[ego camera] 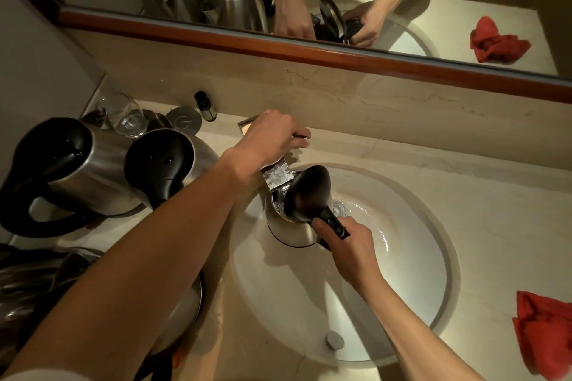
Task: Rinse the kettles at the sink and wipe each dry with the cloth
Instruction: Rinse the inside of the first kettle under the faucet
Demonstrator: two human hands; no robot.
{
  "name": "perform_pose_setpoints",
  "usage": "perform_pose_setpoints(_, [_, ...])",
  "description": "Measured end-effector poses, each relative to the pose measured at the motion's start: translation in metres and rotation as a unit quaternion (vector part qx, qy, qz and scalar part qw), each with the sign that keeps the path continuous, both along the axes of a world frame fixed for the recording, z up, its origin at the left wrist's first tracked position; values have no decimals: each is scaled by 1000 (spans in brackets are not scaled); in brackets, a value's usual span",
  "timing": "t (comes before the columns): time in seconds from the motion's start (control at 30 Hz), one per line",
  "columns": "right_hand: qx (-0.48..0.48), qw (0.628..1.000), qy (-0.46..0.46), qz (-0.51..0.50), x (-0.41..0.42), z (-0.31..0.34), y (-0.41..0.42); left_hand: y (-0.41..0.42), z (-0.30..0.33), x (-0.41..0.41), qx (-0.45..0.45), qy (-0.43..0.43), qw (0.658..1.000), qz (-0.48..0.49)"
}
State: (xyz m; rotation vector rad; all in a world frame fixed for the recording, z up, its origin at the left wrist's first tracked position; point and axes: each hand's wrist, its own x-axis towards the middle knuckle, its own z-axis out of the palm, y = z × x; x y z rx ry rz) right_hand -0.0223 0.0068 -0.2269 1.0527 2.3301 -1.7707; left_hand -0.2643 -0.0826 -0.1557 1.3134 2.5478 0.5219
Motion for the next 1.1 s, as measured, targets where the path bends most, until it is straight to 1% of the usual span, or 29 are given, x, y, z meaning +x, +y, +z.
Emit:
perform_pose_setpoints(0.13, [-4, 1000, 3, -12, 1, 0, 1, 1, 1, 0, -6, -5, 1000, 10])
perform_pose_setpoints(0.37, [2, 1000, 15, -24, 1, 3, -1, 2, 2, 1, -21, 11, 1000, 20])
perform_pose_setpoints(0.8, [13, 999, 30, -32, 1, 4, -3, -2, 2, 2, 12, -13, 999, 36])
perform_pose_setpoints(0.9, [26, 998, 38, -35, 0, 5, -3, -2, 2, 3, 14, -12, 999, 40])
perform_pose_setpoints(1.1, [19, 998, 46, -47, 0, 4, -2, -2, 2, 4, 20, -6, 999, 44])
